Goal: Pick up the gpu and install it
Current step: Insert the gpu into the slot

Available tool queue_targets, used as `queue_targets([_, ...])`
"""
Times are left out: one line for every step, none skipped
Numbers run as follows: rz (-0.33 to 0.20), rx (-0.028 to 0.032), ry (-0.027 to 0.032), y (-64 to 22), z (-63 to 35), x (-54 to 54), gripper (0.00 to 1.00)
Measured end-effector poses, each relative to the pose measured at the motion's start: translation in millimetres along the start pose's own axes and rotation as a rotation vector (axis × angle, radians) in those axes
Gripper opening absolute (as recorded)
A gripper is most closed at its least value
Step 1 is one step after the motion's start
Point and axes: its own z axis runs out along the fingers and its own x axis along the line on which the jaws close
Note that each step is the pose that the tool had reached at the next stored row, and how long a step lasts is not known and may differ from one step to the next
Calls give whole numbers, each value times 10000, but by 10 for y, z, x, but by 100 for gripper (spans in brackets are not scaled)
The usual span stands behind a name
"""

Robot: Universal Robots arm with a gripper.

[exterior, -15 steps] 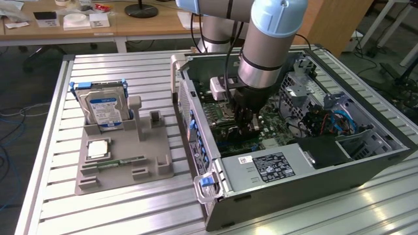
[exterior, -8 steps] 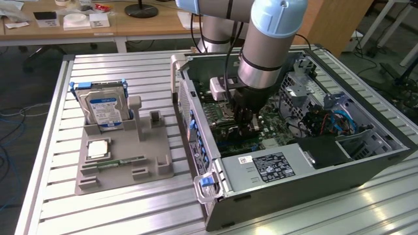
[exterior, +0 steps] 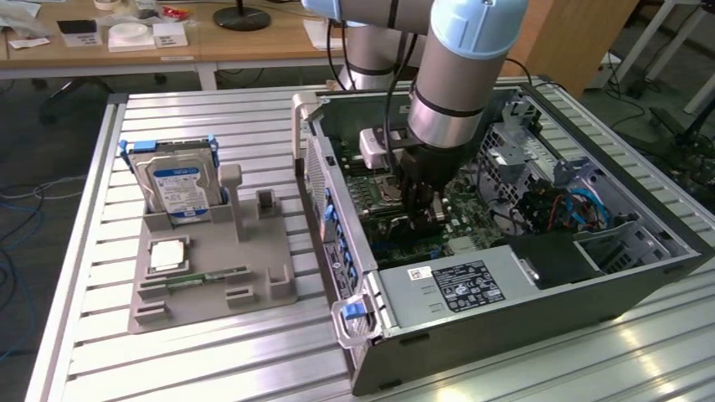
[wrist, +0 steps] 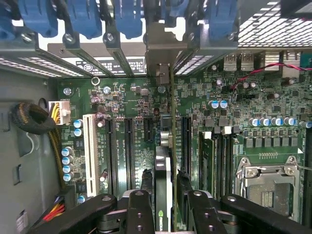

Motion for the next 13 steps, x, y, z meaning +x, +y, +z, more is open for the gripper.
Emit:
queue_targets([0,0,-1,0,-20,-1,34])
queue_targets([1,1,-1,0,-37,-1,34])
queue_targets([1,2,-2,0,-42,-2,34])
queue_targets([1,2,-3,-1,-42,-2,34])
queue_targets([1,2,-3,0,-42,-2,34])
queue_targets([1,2,-2,0,-42,-2,34])
queue_targets([1,1,-1,0,-43,-2,34])
queue_targets([3,0,1,1,-44,-10,34])
queue_targets([3,0,2,2,-44,-22,34])
queue_targets([2,0,0,1,-43,-27,34])
queue_targets([1,1,0,1,-43,-27,34])
queue_targets([1,1,0,1,-43,-27,34])
queue_targets([1,1,-1,1,-42,-27,34])
